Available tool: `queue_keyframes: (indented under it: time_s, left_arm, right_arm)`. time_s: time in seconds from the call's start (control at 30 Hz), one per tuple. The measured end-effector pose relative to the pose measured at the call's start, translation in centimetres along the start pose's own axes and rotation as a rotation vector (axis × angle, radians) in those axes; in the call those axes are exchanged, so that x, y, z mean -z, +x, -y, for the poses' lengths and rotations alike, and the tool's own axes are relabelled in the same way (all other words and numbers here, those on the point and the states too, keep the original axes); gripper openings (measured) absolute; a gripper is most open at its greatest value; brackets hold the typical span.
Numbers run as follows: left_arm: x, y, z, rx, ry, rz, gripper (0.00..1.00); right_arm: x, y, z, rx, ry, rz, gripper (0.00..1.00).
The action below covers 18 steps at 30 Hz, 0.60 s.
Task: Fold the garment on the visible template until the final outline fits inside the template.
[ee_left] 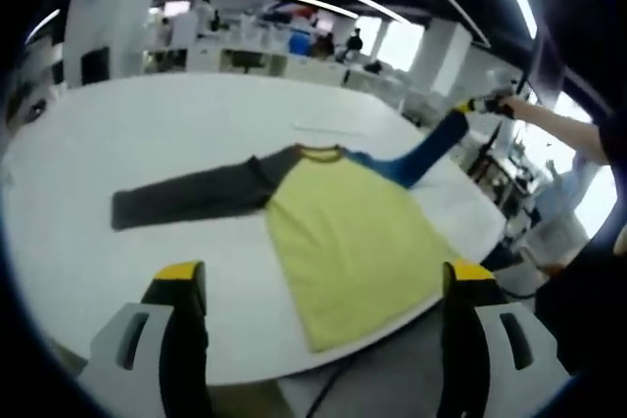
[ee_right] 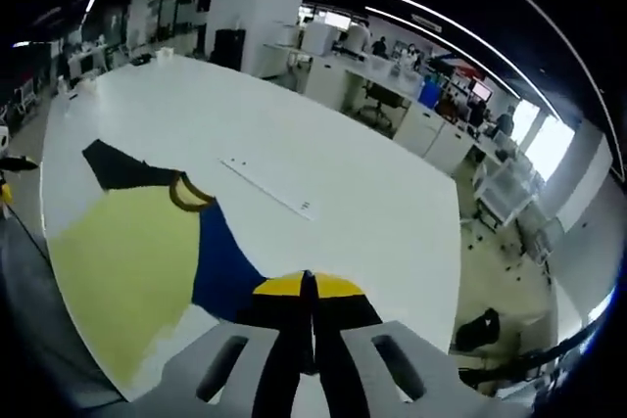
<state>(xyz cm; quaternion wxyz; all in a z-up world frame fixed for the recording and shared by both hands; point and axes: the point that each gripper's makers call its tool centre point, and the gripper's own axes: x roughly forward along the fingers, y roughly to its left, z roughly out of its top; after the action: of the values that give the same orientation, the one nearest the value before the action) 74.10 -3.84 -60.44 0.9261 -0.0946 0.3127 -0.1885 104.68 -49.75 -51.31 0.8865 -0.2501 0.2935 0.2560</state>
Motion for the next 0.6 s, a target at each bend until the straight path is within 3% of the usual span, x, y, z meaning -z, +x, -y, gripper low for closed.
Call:
queue_keyframes:
  time_s: [0.13, 0.33, 0.6]
  left_arm:
    - [0.0, -0.3, 0.1, 0.010, -0.001, 0.016, 0.96]
    - [0.1, -0.8, 0.3, 0.022, -0.010, 0.033, 0.96]
    - [0.4, -1.6, 0.0, 0.016, -0.018, 0.043, 0.96]
  right_arm:
    - [-2.6, -0.6, -2.9, -0.039, -0.071, 0.018, 0.02]
    - [-5.7, -0.8, -6.5, -0.079, -0.087, 0.032, 0.02]
    - [-7.9, -0.1, -9.5, -0.121, -0.112, 0.035, 0.02]
